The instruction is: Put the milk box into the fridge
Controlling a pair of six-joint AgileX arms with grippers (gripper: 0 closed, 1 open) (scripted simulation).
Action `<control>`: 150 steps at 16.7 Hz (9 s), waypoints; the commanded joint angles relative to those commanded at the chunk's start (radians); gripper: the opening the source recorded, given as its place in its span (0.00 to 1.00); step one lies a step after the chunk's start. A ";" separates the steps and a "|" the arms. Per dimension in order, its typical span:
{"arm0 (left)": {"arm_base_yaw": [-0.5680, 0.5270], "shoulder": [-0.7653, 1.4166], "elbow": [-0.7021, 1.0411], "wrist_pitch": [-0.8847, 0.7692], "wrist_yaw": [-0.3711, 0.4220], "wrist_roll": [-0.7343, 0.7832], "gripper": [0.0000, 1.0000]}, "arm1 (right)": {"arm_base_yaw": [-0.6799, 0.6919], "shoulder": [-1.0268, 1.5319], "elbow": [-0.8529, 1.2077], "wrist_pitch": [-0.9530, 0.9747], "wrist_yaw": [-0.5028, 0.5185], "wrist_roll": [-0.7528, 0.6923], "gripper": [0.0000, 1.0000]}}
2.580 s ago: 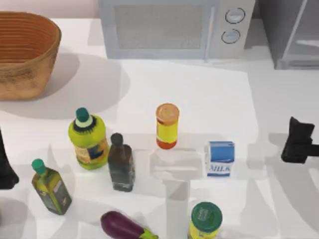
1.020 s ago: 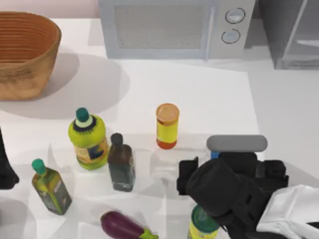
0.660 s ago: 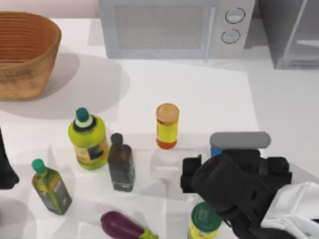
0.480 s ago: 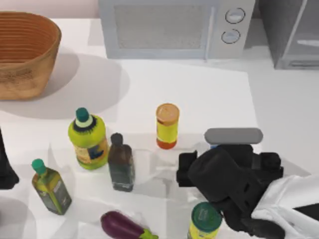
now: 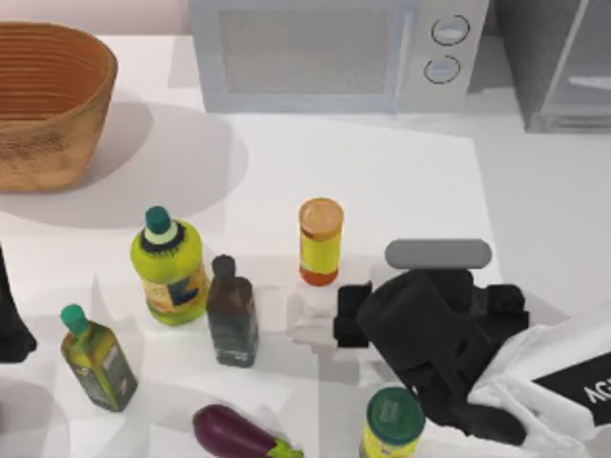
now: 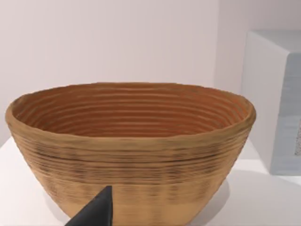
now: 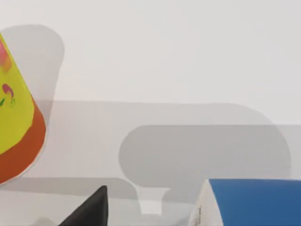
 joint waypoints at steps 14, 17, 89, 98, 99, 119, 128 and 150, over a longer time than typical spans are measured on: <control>0.000 0.000 0.000 0.000 0.000 0.000 1.00 | 0.000 0.000 0.000 0.000 0.000 0.000 0.00; 0.000 0.000 0.000 0.000 0.000 0.000 1.00 | 0.000 0.000 0.000 0.000 0.000 0.000 0.00; 0.000 0.000 0.000 0.000 0.000 0.000 1.00 | -0.974 -0.959 -0.162 0.196 -0.844 -0.608 0.00; 0.000 0.000 0.000 0.000 0.000 0.000 1.00 | -1.105 0.034 0.215 0.666 -0.934 -0.602 0.00; 0.000 0.000 0.000 0.000 0.000 0.000 1.00 | -1.117 0.100 0.242 0.700 -0.939 -0.602 0.00; 0.000 0.000 0.000 0.000 0.000 0.000 1.00 | -1.114 0.418 0.656 0.586 -0.920 -0.602 0.00; 0.000 0.000 0.000 0.000 0.000 0.000 1.00 | -1.087 0.536 0.943 0.416 -0.893 -0.603 0.00; 0.000 0.000 0.000 0.000 0.000 0.000 1.00 | -1.087 0.536 0.943 0.416 -0.893 -0.603 1.00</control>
